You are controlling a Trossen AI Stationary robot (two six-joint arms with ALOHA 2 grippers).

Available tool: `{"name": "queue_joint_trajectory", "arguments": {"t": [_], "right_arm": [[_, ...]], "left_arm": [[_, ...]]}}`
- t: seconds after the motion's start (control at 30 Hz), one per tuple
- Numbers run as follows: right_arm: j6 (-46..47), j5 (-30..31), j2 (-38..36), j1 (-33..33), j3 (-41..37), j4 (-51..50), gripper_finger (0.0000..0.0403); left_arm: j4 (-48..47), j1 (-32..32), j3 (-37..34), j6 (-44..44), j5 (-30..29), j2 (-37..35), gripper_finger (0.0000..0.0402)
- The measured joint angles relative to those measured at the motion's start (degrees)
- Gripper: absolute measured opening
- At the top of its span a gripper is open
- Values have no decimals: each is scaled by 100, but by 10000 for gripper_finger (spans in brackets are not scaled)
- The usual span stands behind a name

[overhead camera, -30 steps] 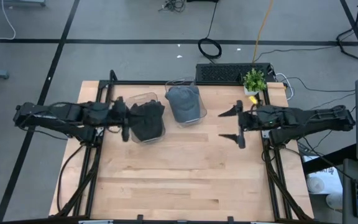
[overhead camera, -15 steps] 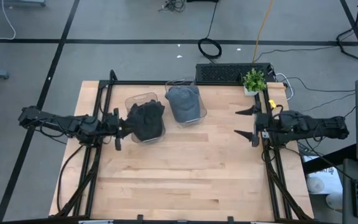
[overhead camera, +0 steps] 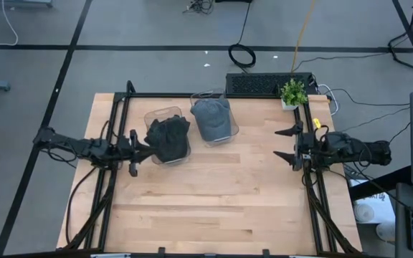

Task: Pick & Place hat
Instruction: Return to Home Position

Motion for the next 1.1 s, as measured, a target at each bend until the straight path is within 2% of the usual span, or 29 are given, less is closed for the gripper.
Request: {"name": "queue_joint_trajectory", "arguments": {"t": [0.1, 0.2, 0.3, 0.53, 0.63, 1.1], "right_arm": [[-138, -352, 6, -1, -4, -107, 364], [-267, -1002, 1, 3, -110, 16, 364], [-225, -1121, 1, 1, -344, 430, 364], [-371, -465, 1, -1, -1404, 2164, 364], [-379, -436, 8, -1, -1716, 2740, 364], [-233, -446, 33, -1, -1812, 2741, 364]], "left_arm": [[-421, 4, -33, 69, 44, -503, 66], [-476, 5, -25, 94, 79, -523, 65], [-498, 4, -29, 99, 163, -518, 60], [-497, 4, -31, 62, 90, -519, 47], [-499, 4, -31, 19, 55, -516, 45], [-484, 4, -33, -303, -5, -516, 56]]}}
